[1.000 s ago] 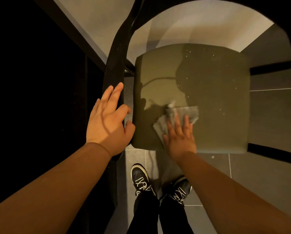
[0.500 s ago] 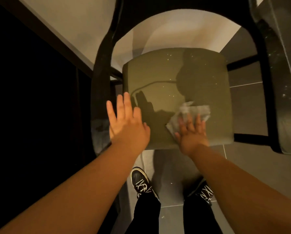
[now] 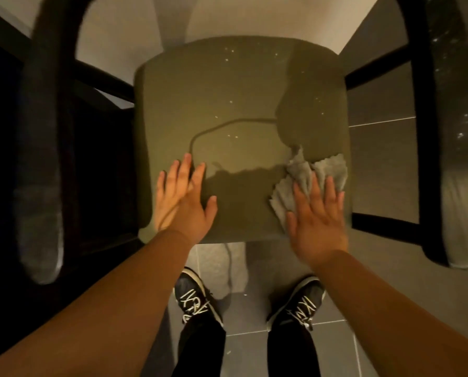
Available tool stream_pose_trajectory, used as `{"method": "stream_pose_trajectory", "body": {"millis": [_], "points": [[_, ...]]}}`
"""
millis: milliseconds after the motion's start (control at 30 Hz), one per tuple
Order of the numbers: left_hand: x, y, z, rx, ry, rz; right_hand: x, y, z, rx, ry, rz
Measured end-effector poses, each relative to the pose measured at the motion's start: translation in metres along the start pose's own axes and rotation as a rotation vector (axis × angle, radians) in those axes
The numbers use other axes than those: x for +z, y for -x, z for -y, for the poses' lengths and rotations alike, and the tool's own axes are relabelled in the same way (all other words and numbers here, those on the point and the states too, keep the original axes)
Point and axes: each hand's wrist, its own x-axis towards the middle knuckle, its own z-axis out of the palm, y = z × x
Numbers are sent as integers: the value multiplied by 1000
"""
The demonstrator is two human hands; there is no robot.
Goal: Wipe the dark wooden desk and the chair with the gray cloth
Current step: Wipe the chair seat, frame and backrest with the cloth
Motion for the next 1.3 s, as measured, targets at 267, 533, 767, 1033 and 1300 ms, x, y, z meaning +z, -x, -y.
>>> {"method": "stream_pose_trajectory", "body": {"millis": [267, 533, 767, 1033, 1300], "points": [[6, 2, -4, -6, 32, -70, 3, -36, 71, -291, -38, -8], [4, 0, -11, -58, 29, -97, -10, -23, -23, 209, -92, -63], [6, 0, -7, -53, 32, -104, 5, -29, 37, -206, -107, -134], [7, -1, -8, -56, 47, -117, 9, 9, -7, 403, -231, -70], [10, 0, -6, -48, 76, -143, 22, 32, 11, 471, -346, -77]]}}
